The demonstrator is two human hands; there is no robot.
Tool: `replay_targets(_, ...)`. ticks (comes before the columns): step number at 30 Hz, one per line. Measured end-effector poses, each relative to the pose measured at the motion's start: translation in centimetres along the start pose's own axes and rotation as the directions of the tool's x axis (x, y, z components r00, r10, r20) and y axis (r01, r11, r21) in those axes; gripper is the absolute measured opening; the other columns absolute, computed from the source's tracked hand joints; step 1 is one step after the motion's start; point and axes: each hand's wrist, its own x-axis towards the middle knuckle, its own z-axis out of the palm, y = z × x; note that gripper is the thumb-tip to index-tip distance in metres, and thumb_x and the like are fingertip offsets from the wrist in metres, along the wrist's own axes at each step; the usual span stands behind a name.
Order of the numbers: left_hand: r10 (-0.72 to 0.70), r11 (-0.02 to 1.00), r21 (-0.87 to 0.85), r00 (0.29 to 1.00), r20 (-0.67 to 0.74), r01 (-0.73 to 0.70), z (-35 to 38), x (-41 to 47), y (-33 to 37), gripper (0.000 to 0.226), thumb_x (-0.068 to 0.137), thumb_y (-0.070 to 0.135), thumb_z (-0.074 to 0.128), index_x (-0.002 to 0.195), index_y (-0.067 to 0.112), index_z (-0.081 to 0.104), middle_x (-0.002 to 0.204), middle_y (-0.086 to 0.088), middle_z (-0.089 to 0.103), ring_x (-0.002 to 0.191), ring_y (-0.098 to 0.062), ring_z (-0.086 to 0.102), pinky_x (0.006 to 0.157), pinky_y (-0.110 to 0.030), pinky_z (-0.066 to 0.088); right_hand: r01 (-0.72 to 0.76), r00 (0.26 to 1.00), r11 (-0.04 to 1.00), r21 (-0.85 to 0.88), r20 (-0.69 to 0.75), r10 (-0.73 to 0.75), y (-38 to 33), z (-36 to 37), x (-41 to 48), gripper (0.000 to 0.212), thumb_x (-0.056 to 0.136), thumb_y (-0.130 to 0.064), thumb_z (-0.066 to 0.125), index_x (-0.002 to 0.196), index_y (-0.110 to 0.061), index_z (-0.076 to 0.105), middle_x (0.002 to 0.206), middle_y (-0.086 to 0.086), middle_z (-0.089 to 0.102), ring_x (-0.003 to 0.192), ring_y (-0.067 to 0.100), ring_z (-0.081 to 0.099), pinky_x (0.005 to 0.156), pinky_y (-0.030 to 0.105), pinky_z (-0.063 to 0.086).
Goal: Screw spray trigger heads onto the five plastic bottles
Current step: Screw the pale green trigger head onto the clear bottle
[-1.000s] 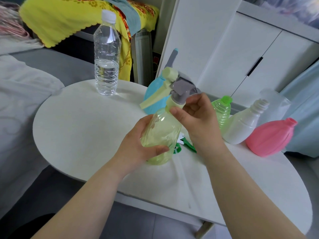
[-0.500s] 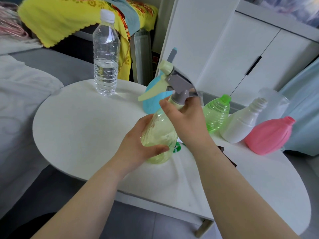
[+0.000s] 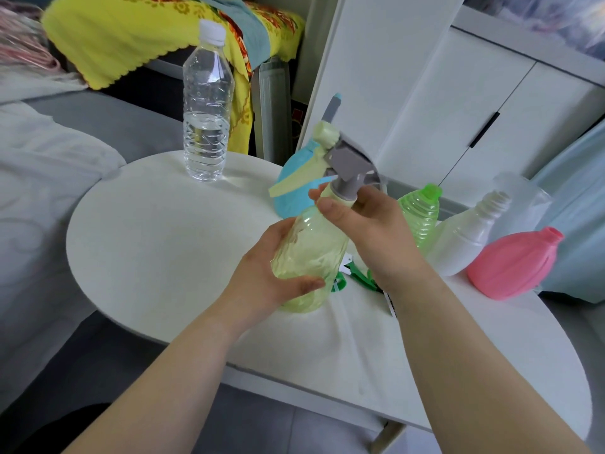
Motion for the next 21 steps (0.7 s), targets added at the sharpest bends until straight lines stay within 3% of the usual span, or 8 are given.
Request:
replay_targets(6,0.036,0.992,0.123,0.998,-0.052,-0.029,0.8,-0.3,0.1,0.069,0.054,0.028,0.08,0.088,0.065,0.033,0.095,0.04,0.042,0.085,0.037,0.034,0.066,0.011,0.027,-0.035,0.998,0.999,0.021,-0.051,0.036,0.2,-0.1,-0.2,0.029,0.076,-0.018,0.068,0.093,0.004,0.061,0.113,0.036,0.055,0.106,0.046,0.051,0.093,0.059,0.042)
replay_targets(8,0.009,0.992,0.124,0.999,0.047,-0.015,0.1,-0.1,0.2,0.075,0.05,0.029,0.082,0.089,0.069,0.031,0.101,0.039,0.043,0.09,0.034,0.035,0.066,0.01,0.029,-0.031,0.999,0.999,0.028,-0.04,0.032,0.2,-0.3,-0.3,0.022,0.076,-0.016,0.068,0.089,0.0,0.063,0.113,0.033,0.057,0.103,0.041,0.057,0.094,0.051,0.045)
replay_targets(10,-0.048,0.994,0.101,0.988,0.145,0.033,-0.9,0.2,0.7,0.075,0.047,0.029,0.076,0.093,0.068,0.032,0.107,0.036,0.043,0.096,0.029,0.039,0.066,0.009,0.032,-0.027,0.999,0.998,0.053,0.033,0.026,0.1,-0.5,-0.2,0.008,0.075,-0.013,0.067,0.083,-0.012,0.067,0.11,0.022,0.066,0.089,0.018,0.067,0.085,0.031,0.052)
replay_targets(12,-0.09,0.994,0.076,0.979,0.182,0.078,-1.1,0.5,0.9,0.072,0.049,0.025,0.076,0.096,0.06,0.035,0.105,0.035,0.044,0.097,0.022,0.043,0.067,0.006,0.035,-0.027,0.995,0.997,0.071,0.101,0.019,0.0,-0.6,0.1,0.008,0.075,-0.01,0.067,0.08,-0.017,0.067,0.106,0.016,0.069,0.079,0.004,0.066,0.077,0.019,0.054)
replay_targets(14,-0.105,0.99,0.102,0.99,0.09,0.096,0.1,0.5,0.9,0.068,0.054,0.02,0.081,0.097,0.051,0.038,0.099,0.031,0.047,0.094,0.008,0.049,0.069,-0.001,0.038,-0.029,0.997,0.997,0.073,0.07,0.024,0.0,-0.5,0.3,0.008,0.076,-0.01,0.067,0.079,-0.017,0.066,0.107,0.019,0.069,0.078,0.006,0.067,0.076,0.02,0.055)
replay_targets(16,-0.065,0.965,0.246,0.99,-0.126,0.095,2.0,0.1,0.9,0.071,0.055,0.024,0.081,0.11,0.037,0.04,0.103,0.02,0.051,0.095,-0.009,0.05,0.076,-0.017,0.038,-0.023,0.999,0.999,0.033,-0.044,0.024,0.2,-0.1,0.2,0.005,0.076,-0.014,0.068,0.079,-0.016,0.065,0.106,0.027,0.065,0.089,0.027,0.067,0.087,0.039,0.054)
replay_targets(18,0.016,0.914,0.396,0.965,-0.26,0.092,3.3,-0.3,1.2,0.082,0.053,0.029,0.08,0.122,0.02,0.036,0.116,0.004,0.053,0.104,-0.02,0.051,0.082,-0.026,0.035,-0.031,0.989,1.0,0.005,-0.143,0.031,0.2,0.5,0.0,0.008,0.075,-0.018,0.068,0.081,-0.014,0.065,0.101,0.028,0.065,0.095,0.039,0.061,0.087,0.052,0.05)
replay_targets(21,0.033,0.928,0.371,0.984,-0.176,0.035,2.6,-0.2,1.2,0.092,0.052,0.027,0.081,0.128,0.02,0.03,0.12,0.006,0.044,0.112,-0.018,0.045,0.09,-0.028,0.035,-0.024,0.989,0.999,0.037,-0.146,0.029,0.4,0.7,0.0,0.006,0.075,-0.016,0.069,0.081,-0.018,0.067,0.097,0.021,0.069,0.092,0.034,0.065,0.086,0.048,0.053)
